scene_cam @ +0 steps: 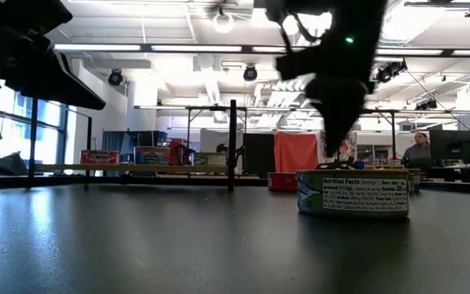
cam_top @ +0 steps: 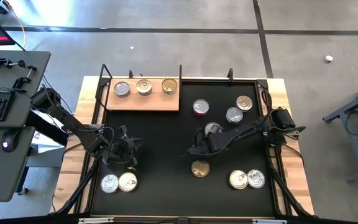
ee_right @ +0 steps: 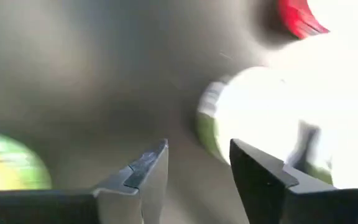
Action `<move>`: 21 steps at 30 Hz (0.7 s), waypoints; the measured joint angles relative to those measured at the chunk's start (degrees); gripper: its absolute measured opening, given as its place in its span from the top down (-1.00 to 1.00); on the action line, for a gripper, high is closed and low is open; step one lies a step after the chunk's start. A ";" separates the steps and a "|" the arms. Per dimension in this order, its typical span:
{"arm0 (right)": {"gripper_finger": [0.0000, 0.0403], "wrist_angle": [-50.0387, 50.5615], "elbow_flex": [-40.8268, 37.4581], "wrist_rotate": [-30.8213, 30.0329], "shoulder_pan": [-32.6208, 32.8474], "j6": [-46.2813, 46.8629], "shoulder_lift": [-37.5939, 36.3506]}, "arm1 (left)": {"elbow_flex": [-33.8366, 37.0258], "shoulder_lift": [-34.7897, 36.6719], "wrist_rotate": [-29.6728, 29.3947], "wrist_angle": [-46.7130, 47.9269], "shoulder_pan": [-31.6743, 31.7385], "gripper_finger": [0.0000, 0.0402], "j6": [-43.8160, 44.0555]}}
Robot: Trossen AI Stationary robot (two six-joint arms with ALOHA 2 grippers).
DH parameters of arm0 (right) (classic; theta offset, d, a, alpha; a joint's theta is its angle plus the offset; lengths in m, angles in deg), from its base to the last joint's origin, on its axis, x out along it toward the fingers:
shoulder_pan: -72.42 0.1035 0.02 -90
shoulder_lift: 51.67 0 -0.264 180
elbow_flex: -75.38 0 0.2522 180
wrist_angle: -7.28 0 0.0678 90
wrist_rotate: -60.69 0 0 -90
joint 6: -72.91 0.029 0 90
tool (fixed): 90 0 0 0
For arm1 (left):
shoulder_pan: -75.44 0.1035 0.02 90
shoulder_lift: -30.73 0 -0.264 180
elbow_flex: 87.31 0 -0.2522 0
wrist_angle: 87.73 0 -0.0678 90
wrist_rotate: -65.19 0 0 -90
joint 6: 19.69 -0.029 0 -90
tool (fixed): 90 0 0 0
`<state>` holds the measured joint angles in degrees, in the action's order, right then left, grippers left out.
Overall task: Stack canned seafood by type on shelf
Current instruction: Put the green tuna can on the shelf aligned with the other green tuna can
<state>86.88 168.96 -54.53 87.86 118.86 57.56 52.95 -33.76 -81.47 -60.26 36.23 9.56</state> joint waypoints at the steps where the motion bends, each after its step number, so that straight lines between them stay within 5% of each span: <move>1: 0.21 2.06 0.00 -1.26 0.00 2.43 0.00 | 0.00 0.00 -0.01 0.06 0.01 0.70 0.00; 12: 0.43 5.92 -0.04 -2.14 -8.81 -3.85 0.00 | 0.00 0.00 -0.13 -0.04 0.05 0.70 0.90; 21: 0.64 0.54 -0.06 5.05 -13.98 -7.13 0.00 | 0.00 0.00 1.08 -0.01 -0.12 0.70 0.72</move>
<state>87.42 168.90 -49.47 73.88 111.73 57.56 52.95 -33.76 -80.39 -60.27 36.11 10.27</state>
